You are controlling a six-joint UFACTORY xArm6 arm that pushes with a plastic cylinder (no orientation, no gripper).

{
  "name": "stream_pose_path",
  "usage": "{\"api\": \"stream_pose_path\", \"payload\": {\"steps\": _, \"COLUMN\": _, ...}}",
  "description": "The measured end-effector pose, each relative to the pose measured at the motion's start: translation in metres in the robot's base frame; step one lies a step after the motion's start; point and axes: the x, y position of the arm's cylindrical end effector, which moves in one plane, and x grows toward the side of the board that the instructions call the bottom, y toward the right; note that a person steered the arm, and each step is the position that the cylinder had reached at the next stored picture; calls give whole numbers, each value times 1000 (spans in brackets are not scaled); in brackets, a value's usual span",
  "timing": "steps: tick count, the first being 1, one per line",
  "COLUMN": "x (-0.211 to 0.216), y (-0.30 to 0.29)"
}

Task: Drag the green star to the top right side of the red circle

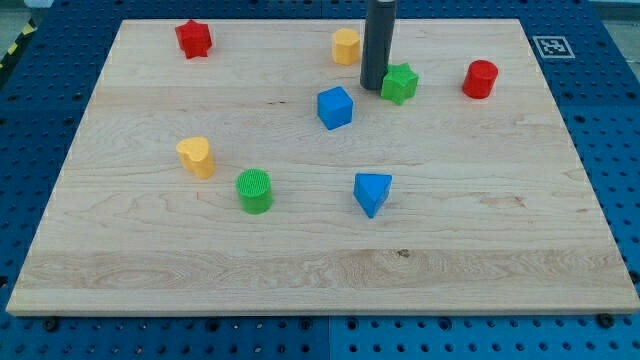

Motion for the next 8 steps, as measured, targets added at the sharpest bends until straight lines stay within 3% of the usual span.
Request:
{"api": "stream_pose_path", "payload": {"steps": 1, "x": 30, "y": -15}}
{"api": "stream_pose_path", "payload": {"steps": 2, "x": 30, "y": 14}}
{"api": "stream_pose_path", "payload": {"steps": 4, "x": -47, "y": 84}}
{"api": "stream_pose_path", "payload": {"steps": 6, "x": -65, "y": 75}}
{"api": "stream_pose_path", "payload": {"steps": 8, "x": -86, "y": 146}}
